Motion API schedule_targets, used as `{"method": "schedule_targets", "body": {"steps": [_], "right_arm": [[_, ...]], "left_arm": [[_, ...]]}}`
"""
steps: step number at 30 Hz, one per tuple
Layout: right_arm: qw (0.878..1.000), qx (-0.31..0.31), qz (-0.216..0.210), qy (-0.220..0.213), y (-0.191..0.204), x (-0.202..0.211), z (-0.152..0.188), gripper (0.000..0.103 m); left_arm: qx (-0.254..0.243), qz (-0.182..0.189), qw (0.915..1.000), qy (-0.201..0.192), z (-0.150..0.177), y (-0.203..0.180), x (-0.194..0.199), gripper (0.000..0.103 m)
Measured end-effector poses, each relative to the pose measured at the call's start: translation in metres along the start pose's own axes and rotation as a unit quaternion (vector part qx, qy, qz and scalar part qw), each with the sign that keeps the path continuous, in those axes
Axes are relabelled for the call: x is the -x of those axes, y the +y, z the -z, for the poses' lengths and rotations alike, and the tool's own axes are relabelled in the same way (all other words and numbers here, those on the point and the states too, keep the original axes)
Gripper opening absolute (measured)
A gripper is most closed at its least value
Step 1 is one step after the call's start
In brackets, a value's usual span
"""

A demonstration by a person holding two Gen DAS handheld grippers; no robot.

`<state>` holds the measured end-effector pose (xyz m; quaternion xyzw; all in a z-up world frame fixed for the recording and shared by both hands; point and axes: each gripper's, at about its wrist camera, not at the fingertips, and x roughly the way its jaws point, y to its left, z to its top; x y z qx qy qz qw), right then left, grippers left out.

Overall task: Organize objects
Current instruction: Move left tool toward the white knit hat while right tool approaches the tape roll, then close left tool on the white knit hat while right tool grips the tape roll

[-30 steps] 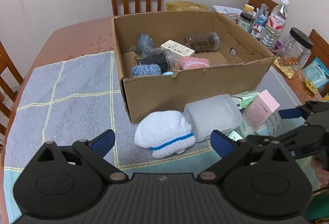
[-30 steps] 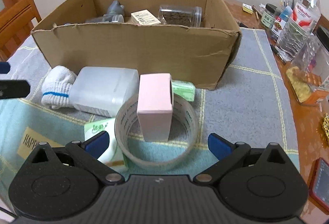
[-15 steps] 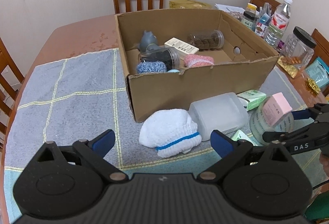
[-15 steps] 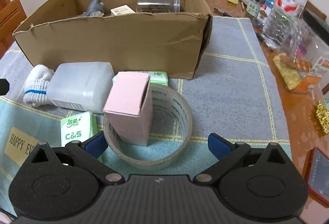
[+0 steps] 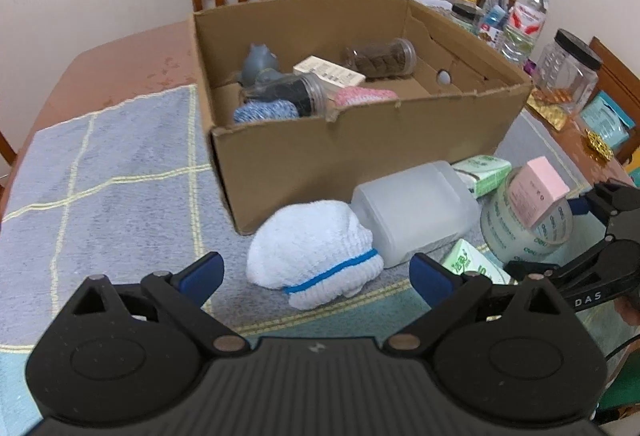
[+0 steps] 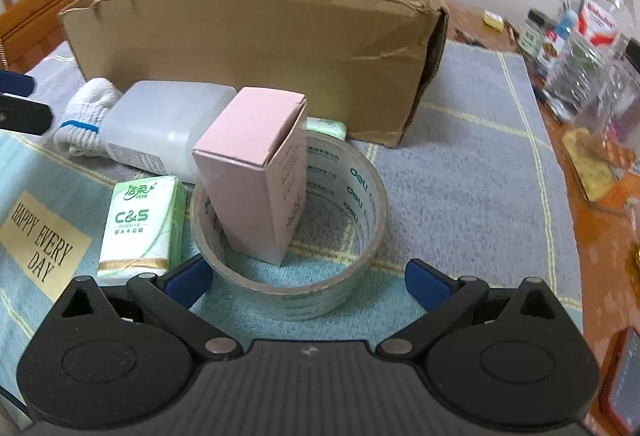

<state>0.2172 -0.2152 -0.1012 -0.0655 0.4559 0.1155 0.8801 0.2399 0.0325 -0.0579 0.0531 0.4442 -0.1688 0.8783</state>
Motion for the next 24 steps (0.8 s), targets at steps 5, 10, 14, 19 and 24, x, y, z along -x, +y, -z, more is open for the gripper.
{"method": "schedule_targets", "body": {"steps": [5, 10, 14, 19, 24], "right_arm": [[1.0, 0.005, -0.004, -0.013, -0.001, 0.0, 0.004, 0.103], [1.0, 0.001, -0.002, -0.014, -0.001, 0.0, 0.003, 0.103], [1.0, 0.007, -0.007, -0.016, 0.001, 0.001, 0.001, 0.103], [1.0, 0.014, -0.012, -0.02, -0.002, 0.0, -0.001, 0.103], [0.999, 0.018, -0.015, -0.022, -0.001, -0.001, -0.003, 0.103]], "left_arm": [[0.003, 0.004, 1.0, 0.005, 0.009, 0.004, -0.014, 0.099], [0.028, 0.002, 0.9994, 0.021, 0.018, 0.011, -0.03, 0.099], [0.036, -0.004, 0.999, 0.026, 0.023, 0.01, -0.041, 0.099], [-0.001, -0.017, 0.9998, 0.013, 0.021, 0.003, -0.05, 0.101], [-0.013, -0.027, 0.9994, 0.015, 0.023, 0.006, -0.049, 0.102]]}}
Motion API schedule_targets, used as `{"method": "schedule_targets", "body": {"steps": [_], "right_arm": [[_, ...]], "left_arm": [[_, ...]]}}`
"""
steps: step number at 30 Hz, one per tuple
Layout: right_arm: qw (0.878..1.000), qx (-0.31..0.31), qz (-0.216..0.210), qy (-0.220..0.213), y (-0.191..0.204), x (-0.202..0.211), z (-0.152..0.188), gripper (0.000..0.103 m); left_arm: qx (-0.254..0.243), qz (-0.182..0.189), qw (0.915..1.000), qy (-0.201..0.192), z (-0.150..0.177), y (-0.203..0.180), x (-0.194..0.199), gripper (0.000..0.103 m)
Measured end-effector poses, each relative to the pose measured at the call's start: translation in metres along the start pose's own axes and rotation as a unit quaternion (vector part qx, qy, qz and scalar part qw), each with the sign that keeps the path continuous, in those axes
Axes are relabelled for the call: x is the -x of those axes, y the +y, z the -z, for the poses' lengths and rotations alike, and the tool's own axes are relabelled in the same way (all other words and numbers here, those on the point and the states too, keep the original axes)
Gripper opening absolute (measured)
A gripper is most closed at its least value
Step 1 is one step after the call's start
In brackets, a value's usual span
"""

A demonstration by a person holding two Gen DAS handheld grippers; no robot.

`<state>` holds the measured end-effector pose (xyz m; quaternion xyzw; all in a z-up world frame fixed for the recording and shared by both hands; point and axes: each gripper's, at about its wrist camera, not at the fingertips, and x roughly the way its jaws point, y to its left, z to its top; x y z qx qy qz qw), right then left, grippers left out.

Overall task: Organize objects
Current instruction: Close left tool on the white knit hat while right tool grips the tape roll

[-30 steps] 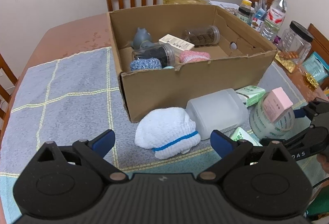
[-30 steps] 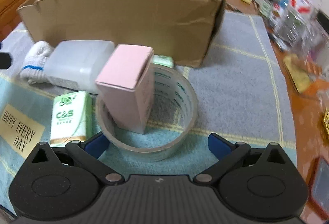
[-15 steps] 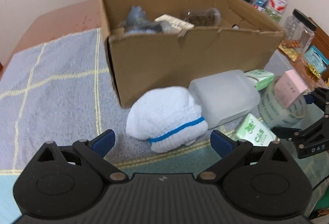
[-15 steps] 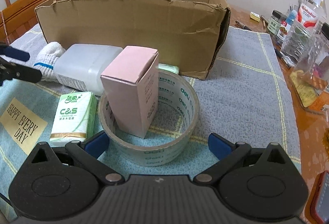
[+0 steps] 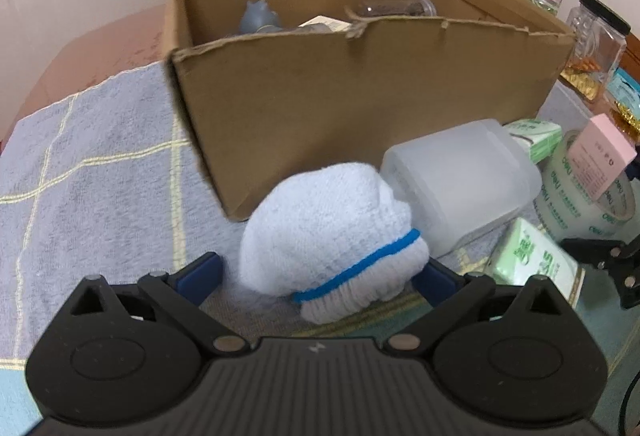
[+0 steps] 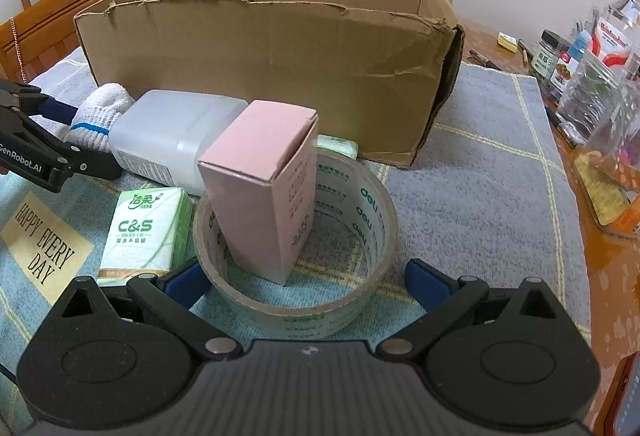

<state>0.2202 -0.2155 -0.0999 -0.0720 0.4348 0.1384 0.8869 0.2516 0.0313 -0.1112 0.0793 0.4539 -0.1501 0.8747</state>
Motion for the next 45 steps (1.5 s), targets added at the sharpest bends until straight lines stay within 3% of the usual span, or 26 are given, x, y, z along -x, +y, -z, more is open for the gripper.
{"method": "schedule_targets", "body": {"steps": [6, 13, 20, 22, 24, 33, 40, 45], "right_arm": [[1.0, 0.0, 0.0, -0.004, 0.001, -0.001, -0.002, 0.103], [1.0, 0.001, 0.0, -0.006, 0.002, -0.001, -0.002, 0.103], [1.0, -0.001, 0.001, -0.009, 0.004, 0.001, 0.004, 0.103], [1.0, -0.001, 0.002, -0.009, 0.004, 0.002, 0.005, 0.103], [1.0, -0.001, 0.002, -0.009, 0.005, 0.002, 0.004, 0.103], [1.0, 0.022, 0.002, 0.006, 0.011, -0.004, -0.009, 0.103], [1.0, 0.03, 0.002, -0.005, 0.017, 0.001, -0.013, 0.09], [1.0, 0.004, -0.003, -0.003, 0.009, 0.004, -0.014, 0.088]], "left_arm": [[0.006, -0.011, 0.9998, 0.014, 0.017, 0.025, 0.014, 0.101], [0.03, 0.049, 0.9983, 0.001, 0.013, 0.02, 0.019, 0.101], [0.036, 0.043, 0.9981, -0.025, -0.001, 0.008, 0.004, 0.1], [0.021, 0.027, 0.999, -0.028, -0.004, 0.005, -0.003, 0.1], [0.003, 0.009, 0.9996, -0.026, -0.006, 0.001, -0.007, 0.099], [0.009, 0.003, 0.9997, -0.024, -0.013, 0.001, -0.01, 0.095], [0.008, -0.007, 0.9995, -0.031, -0.016, -0.001, -0.01, 0.089], [0.013, -0.004, 0.9994, -0.031, -0.019, 0.001, -0.01, 0.082]]}}
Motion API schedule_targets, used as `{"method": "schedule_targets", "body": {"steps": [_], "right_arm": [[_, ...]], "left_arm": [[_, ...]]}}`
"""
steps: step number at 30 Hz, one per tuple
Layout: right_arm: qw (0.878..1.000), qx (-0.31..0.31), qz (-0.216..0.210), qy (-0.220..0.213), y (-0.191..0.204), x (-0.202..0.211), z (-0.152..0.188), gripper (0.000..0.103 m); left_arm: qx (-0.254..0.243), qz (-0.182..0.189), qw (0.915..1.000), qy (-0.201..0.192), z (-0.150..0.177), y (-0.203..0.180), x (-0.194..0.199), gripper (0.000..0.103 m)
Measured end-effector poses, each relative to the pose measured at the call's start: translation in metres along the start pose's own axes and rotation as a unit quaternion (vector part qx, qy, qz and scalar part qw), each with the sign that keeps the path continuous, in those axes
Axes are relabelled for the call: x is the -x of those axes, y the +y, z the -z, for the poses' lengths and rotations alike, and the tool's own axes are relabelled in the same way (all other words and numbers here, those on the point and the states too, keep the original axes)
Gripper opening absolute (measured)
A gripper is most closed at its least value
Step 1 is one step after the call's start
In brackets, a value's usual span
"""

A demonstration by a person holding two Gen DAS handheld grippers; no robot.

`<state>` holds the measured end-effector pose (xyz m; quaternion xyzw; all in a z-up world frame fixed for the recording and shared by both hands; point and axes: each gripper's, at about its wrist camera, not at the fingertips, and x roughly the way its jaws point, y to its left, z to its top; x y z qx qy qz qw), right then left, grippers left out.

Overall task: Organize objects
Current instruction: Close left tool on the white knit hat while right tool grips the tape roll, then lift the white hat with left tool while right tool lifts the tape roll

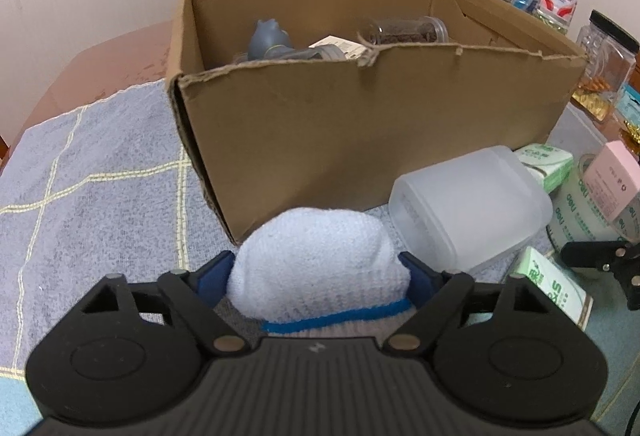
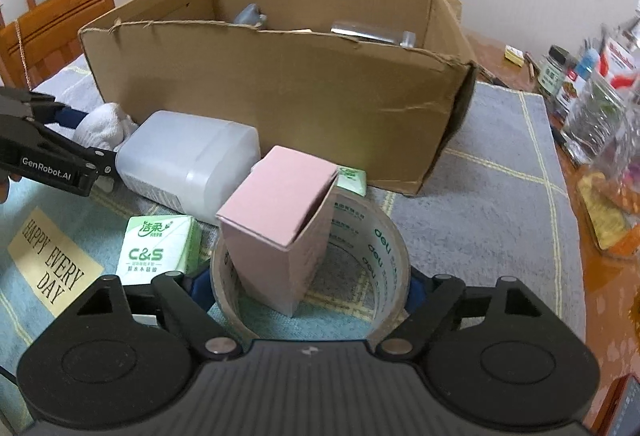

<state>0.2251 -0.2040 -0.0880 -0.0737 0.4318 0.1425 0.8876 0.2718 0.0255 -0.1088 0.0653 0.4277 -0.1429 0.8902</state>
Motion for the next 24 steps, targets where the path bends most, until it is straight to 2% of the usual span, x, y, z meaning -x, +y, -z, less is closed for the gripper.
{"method": "schedule_targets", "body": {"steps": [4, 9, 14, 24], "right_arm": [[1.0, -0.009, -0.005, -0.003, -0.002, 0.004, -0.003, 0.088], [1.0, -0.018, -0.011, 0.0, -0.004, 0.012, -0.007, 0.088], [1.0, -0.009, -0.01, 0.0, -0.005, 0.026, -0.017, 0.088], [1.0, 0.003, -0.03, -0.007, -0.006, 0.064, -0.045, 0.088]], "left_arm": [[-0.004, 0.003, 1.0, 0.001, -0.001, 0.003, 0.007, 0.077], [-0.005, 0.022, 0.9997, 0.001, -0.005, 0.005, 0.015, 0.075], [-0.034, 0.034, 0.9988, 0.005, -0.007, -0.007, 0.037, 0.075], [-0.085, 0.055, 0.9948, 0.013, -0.039, -0.019, 0.075, 0.075]]}}
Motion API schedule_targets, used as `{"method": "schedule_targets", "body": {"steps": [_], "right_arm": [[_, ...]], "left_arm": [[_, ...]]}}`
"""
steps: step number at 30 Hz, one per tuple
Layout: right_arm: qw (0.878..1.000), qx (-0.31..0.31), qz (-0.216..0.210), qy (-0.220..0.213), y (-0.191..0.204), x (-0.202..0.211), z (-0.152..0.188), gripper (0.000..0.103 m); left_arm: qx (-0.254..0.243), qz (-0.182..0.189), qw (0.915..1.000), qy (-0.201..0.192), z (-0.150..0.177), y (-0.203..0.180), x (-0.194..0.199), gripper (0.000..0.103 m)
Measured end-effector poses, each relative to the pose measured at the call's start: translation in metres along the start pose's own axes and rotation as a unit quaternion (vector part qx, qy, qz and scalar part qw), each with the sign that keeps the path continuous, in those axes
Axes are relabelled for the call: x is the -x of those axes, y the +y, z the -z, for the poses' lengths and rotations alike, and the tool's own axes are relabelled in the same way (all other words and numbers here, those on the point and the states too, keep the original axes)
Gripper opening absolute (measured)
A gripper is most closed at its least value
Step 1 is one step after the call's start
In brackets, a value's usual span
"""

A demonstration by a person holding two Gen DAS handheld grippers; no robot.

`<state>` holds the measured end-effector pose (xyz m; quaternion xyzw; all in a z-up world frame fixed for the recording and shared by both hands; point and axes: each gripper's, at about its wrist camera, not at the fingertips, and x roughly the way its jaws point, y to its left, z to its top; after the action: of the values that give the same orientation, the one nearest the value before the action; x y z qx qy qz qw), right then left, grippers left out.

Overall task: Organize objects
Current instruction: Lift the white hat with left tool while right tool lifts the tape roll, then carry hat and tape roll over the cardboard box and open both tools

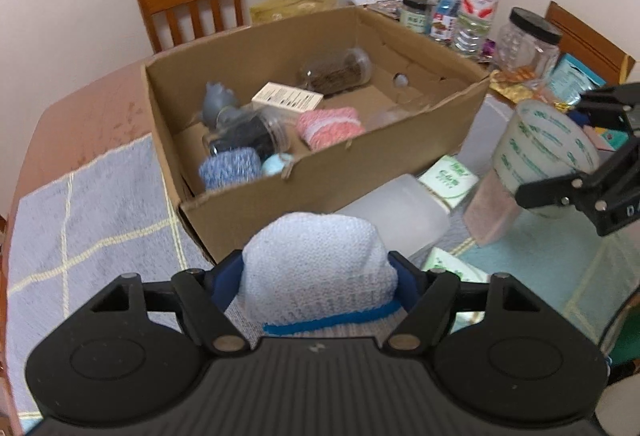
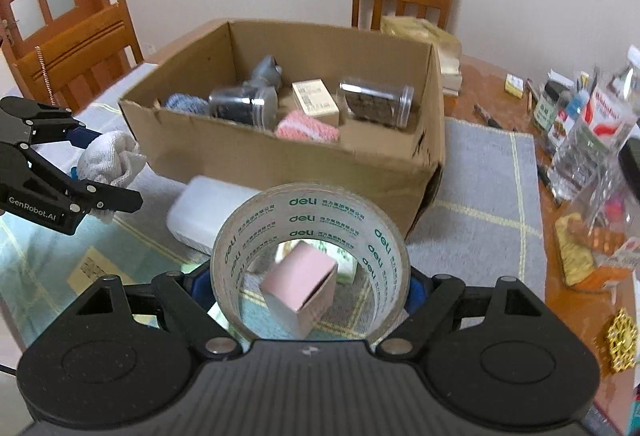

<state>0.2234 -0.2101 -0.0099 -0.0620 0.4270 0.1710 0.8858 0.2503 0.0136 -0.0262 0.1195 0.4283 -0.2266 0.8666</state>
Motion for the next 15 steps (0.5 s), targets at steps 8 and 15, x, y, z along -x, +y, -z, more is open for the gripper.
{"method": "schedule_targets", "body": {"steps": [8, 15], "right_arm": [[1.0, 0.009, -0.013, -0.014, 0.0, 0.024, -0.026, 0.088], [0.999, 0.022, -0.014, -0.027, -0.004, 0.024, -0.054, 0.088]], "left_arm": [[-0.02, 0.01, 0.9992, -0.033, -0.031, -0.004, 0.036, 0.075], [-0.022, 0.004, 0.9979, -0.06, -0.067, 0.0, 0.039, 0.075]]}}
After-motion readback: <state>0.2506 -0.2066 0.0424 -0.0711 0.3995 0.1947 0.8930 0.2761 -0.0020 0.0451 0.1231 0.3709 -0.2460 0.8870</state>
